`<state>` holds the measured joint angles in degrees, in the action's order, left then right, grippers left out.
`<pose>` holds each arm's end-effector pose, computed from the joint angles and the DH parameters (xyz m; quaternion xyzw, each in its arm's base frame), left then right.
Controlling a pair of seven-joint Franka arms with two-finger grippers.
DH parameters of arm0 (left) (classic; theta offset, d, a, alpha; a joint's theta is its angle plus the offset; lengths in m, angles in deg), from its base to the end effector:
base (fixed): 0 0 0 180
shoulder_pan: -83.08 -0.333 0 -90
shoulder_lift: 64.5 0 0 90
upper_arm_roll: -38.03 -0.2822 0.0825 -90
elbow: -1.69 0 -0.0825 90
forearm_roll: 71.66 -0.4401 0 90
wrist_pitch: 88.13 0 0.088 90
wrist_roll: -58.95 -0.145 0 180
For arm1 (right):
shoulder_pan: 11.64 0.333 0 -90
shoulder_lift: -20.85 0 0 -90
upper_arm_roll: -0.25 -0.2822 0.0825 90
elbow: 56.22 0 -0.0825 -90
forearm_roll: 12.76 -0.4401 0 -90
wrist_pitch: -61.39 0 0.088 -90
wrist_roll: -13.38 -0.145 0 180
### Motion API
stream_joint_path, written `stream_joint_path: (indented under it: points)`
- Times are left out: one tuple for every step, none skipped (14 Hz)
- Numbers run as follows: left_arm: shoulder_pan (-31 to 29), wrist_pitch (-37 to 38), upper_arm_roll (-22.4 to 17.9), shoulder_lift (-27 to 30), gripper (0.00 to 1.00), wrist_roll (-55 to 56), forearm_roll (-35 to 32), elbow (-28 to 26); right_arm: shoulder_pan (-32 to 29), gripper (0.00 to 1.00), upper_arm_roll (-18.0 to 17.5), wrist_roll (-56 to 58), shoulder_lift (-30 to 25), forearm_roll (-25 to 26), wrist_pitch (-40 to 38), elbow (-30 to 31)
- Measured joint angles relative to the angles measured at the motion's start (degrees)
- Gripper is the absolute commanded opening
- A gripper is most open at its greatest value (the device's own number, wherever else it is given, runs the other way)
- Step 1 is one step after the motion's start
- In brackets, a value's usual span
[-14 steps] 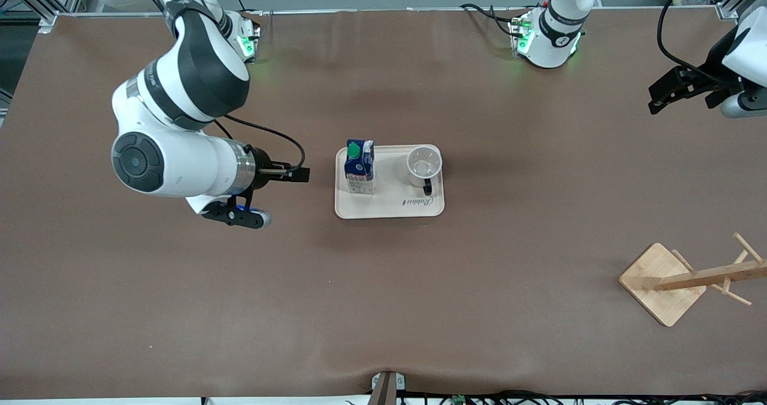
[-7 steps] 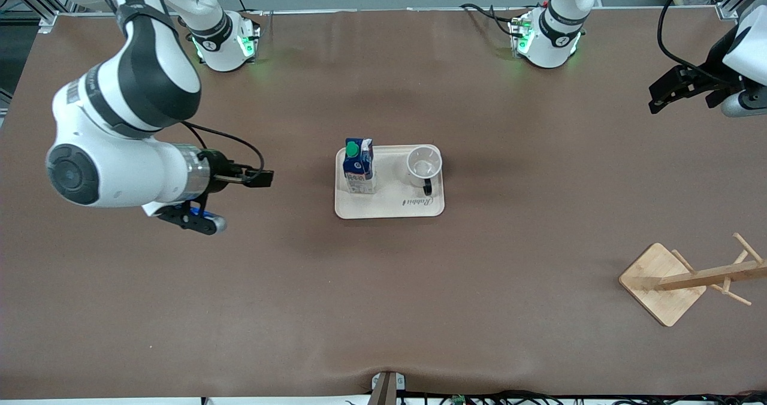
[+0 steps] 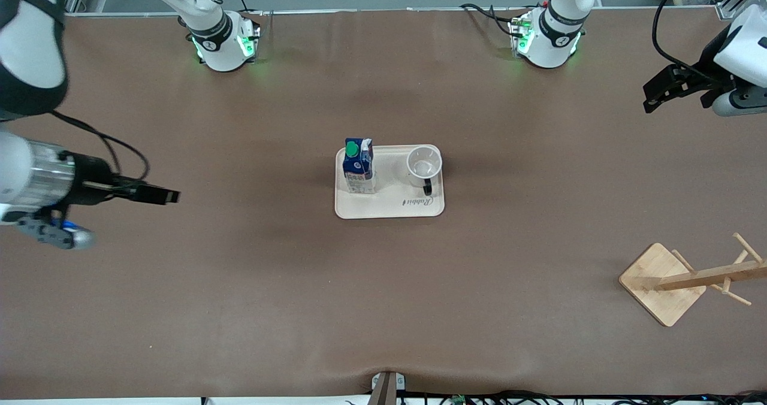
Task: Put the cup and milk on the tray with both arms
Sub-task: 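Open the right gripper and withdraw it from the carton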
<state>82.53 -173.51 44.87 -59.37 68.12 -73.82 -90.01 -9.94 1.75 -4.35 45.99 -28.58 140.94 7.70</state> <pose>0.5733 -0.0599 0.5831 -0.9993 -0.0267 0.0074 0.0253 0.6957 0.0491 0.4912 -0.9785 0.1363 0.1017 0.1169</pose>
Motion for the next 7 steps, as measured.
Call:
stream_joint_path:
  points:
    - [0.01, 0.00, 0.08, 0.00, 1.00, 0.00, 0.00, 0.00, -1.87, 1.00, 0.02, 2.76, 0.01, 0.43, 0.00, -0.07]
    - [0.01, 0.00, 0.12, 0.00, 1.00, 0.00, 0.00, 0.00, -3.66, 1.00, 0.04, 4.77, 0.03, 0.77, 0.00, -0.08]
    - [0.01, 0.00, 0.14, 0.00, 1.00, 0.00, 0.00, 0.00, -5.04, 1.00, 0.01, 6.02, 0.00, 1.93, -0.10, -0.19]
    - [0.02, 0.00, 0.16, 0.00, 1.00, 0.00, 0.00, 0.00, -5.58, 1.00, -0.10, 6.90, -0.27, 4.52, -0.34, -0.45]
    - [0.02, 0.00, 0.17, -0.01, 1.00, 0.00, 0.00, -0.02, -5.46, 1.00, -0.43, 7.76, -1.09, 7.91, -0.60, -0.77]
    - [0.03, 0.00, 0.18, -0.02, 1.00, 0.00, 0.00, -0.03, -5.12, 1.00, -0.79, 8.81, -2.60, 10.42, -1.13, -0.98]
    - [0.03, 0.00, 0.18, -0.02, 1.00, 0.00, 0.00, -0.05, -4.82, 1.00, -1.01, 9.65, -4.62, 11.87, -1.97, -0.85]
